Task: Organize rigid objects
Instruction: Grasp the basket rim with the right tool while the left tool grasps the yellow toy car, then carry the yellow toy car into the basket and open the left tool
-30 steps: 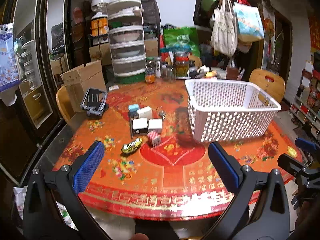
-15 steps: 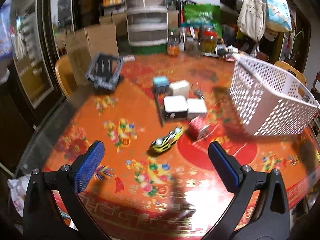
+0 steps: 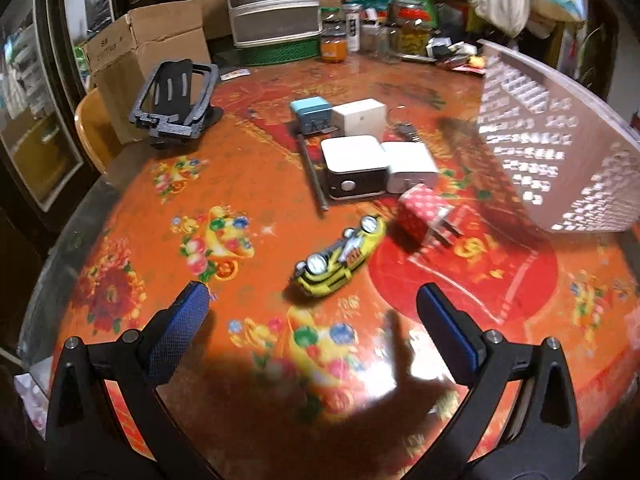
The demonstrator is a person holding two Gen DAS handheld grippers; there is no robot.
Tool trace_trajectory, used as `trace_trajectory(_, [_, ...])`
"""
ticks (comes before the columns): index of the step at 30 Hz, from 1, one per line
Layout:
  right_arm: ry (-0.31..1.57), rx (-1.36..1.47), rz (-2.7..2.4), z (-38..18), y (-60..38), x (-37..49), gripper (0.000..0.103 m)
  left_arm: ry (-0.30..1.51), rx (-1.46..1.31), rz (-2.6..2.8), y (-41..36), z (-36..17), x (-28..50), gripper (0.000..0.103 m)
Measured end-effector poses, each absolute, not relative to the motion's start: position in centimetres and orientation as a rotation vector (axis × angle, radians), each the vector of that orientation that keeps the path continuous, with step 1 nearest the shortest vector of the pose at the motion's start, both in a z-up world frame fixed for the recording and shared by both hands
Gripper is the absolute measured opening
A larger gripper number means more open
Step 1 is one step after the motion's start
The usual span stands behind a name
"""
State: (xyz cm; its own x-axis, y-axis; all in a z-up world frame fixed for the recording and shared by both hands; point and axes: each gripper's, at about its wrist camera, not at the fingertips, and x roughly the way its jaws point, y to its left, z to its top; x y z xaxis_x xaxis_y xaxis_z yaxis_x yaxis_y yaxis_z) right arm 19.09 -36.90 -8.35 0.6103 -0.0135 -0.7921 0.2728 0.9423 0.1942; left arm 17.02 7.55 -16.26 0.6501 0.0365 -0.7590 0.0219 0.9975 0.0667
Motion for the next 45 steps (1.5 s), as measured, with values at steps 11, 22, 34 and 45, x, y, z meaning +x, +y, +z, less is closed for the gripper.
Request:
trace_trajectory(11, [0.907, 0.262, -0.204, -8.4, -36.2, 20.0, 0.027, 0.901, 0.091, 0.021, 7.3, -16.7, 20.1, 0.084])
trace_trajectory(22, [0.963, 0.159, -0.302, -8.6, -35.1, 21.3, 0.02, 0.86, 0.127, 0.008, 6.9, -16.5, 20.2, 0.027])
trace_trajectory(34, [0.981, 0.196, -0.276, -9.1, -35.4, 21.5, 0.011, 0.746, 0.087, -0.001, 8.1, -11.0, 20.3, 0.027])
trace_trajectory(45, [0.911, 0.289, -0.237, -9.1, -36.4, 20.6, 0.011, 0.636, 0.165, -0.168, -1.2, -1.8, 23.8, 0.027])
